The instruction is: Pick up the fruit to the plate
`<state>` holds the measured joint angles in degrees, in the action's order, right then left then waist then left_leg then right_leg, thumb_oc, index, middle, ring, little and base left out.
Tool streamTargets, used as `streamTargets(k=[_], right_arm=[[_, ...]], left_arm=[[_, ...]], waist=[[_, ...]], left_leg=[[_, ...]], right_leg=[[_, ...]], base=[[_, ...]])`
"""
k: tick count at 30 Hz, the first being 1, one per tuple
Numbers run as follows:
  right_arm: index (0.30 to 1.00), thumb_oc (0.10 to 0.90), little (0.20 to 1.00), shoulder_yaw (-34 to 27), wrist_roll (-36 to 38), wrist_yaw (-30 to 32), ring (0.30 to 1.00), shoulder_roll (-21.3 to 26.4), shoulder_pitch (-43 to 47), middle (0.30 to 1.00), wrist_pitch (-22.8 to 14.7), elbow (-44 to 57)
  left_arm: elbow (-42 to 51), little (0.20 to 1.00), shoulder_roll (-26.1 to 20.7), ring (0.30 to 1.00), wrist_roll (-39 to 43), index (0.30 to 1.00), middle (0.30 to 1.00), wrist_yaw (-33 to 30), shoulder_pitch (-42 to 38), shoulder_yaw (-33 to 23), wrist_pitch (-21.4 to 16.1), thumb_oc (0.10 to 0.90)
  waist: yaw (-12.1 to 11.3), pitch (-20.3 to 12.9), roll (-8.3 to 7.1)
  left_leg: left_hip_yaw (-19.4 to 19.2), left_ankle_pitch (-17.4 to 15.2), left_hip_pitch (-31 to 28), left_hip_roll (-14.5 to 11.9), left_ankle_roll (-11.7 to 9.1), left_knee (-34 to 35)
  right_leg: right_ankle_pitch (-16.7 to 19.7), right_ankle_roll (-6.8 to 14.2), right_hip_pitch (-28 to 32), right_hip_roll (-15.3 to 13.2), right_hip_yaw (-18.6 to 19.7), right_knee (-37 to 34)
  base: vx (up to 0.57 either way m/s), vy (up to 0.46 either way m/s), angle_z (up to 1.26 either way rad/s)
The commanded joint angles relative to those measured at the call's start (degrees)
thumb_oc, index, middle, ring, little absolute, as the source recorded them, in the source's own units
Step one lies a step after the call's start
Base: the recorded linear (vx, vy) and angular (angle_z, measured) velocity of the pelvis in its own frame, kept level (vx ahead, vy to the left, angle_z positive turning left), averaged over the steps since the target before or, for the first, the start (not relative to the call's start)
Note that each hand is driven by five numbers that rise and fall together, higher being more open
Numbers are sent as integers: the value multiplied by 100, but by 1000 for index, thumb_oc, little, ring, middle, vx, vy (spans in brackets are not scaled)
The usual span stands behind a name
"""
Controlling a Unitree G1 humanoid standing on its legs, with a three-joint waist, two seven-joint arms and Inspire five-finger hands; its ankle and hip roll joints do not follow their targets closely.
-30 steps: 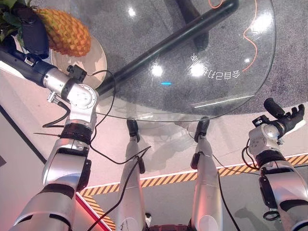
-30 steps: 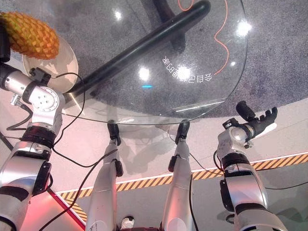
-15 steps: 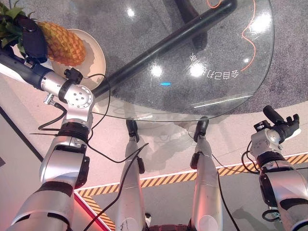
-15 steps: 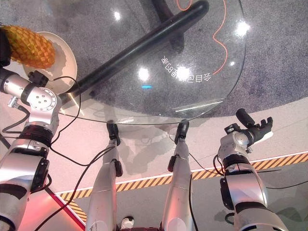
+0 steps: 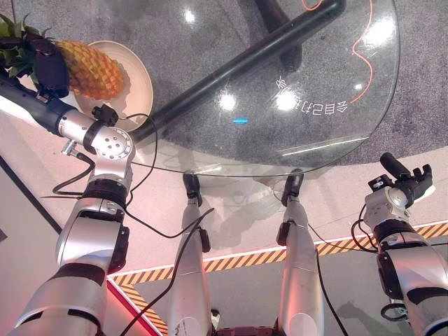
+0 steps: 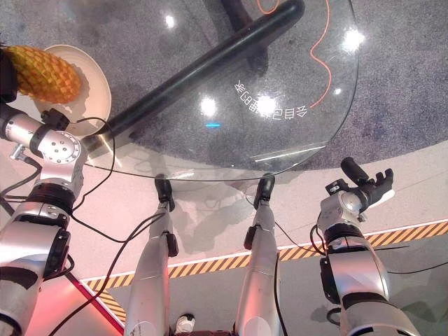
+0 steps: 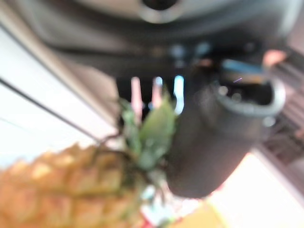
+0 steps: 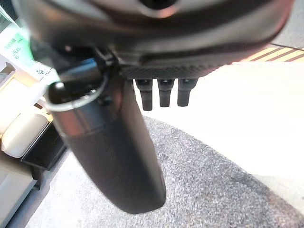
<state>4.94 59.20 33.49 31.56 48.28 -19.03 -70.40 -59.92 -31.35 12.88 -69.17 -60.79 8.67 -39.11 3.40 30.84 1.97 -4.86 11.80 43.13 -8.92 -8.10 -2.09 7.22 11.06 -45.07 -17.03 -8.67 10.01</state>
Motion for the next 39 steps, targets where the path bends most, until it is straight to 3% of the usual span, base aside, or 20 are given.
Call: streamTargets(k=[1,24,39], right_arm=[[900,800,900,-53,204,63,900,437,35,900,-371,-140],[900,800,900,-8,229,85,900,336,97,900,-450,-37],[900,800,900,-50,275,0,900,329,65,900,-483,-63]], left_arm=[[-171,200,-780,300,8,300,300,-126,-750,-76,-312,100],[-190,200,-746,300,-311,300,300,-189,-725,-24,-520,100],[-90,200,-738,300,-685,300,300,-356,-759,84,-429,100]], waist=[[-119,-105,-207],[-130,-105,-289],[-142,-105,-285]], left_leg=[[161,-534,74,-23,-63,-608],[238,-552,215,2,-54,-625],[259,-547,218,0,-53,-636]], right_leg=[[-122,-97,-75,293,-22,191],[-97,-114,-183,365,-7,154],[-111,-110,-191,376,-20,209]], base=[[0,0,0],[0,0,0],[-2,-9,0]])
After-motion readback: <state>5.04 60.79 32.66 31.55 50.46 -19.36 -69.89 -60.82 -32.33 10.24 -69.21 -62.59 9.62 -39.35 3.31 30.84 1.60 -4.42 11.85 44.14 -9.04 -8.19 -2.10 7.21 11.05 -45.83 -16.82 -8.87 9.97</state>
